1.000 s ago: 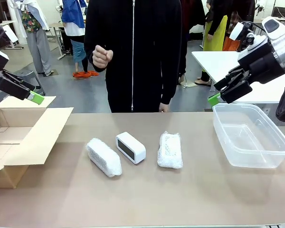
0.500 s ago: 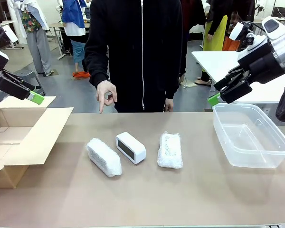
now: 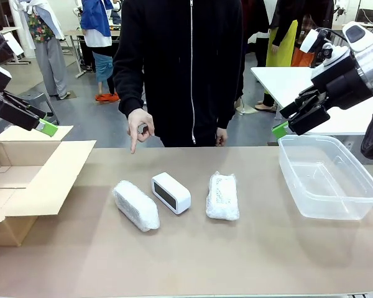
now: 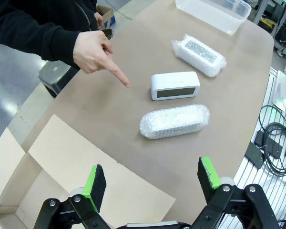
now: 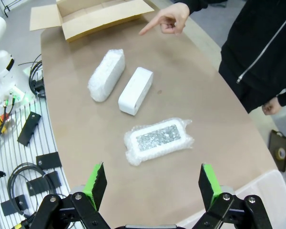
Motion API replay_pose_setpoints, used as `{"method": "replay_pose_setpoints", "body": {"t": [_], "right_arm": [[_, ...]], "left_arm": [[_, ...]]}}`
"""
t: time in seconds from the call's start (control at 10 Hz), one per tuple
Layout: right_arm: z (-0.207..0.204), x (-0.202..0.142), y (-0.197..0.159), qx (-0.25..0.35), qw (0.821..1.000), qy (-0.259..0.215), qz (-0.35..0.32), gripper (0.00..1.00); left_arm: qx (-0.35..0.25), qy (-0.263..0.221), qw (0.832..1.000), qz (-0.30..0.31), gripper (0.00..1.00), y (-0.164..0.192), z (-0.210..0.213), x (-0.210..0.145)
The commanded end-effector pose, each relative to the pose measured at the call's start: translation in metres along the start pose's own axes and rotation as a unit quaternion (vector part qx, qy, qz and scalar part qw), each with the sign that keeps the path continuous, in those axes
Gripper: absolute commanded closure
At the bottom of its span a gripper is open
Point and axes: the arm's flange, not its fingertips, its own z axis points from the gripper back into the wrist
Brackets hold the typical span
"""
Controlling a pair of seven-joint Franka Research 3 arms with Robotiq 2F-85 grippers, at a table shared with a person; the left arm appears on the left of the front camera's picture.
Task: Separate and place wrapped and unwrapped clocks.
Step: Pick up the Digital clock indicated by the person.
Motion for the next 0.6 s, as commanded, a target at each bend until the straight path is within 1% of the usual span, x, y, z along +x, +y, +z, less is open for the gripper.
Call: {"method": "replay_pose_setpoints", "body": {"t": [0.0, 0.5], "right_arm": [[-0.0006, -0.0011, 0.0002, 0.008, 1.0, -0.007, -0.001, 0.0], [-0.0006, -0.0011, 0.0002, 0.008, 1.0, -0.007, -0.001, 0.0]], "left_arm": [[-0.003, -0.001, 1.0, 0.001, 0.0, 0.0004, -0.0004, -0.0003], [-0.003, -0.001, 1.0, 0.001, 0.0, 0.0004, -0.0004, -0.0003]]}}
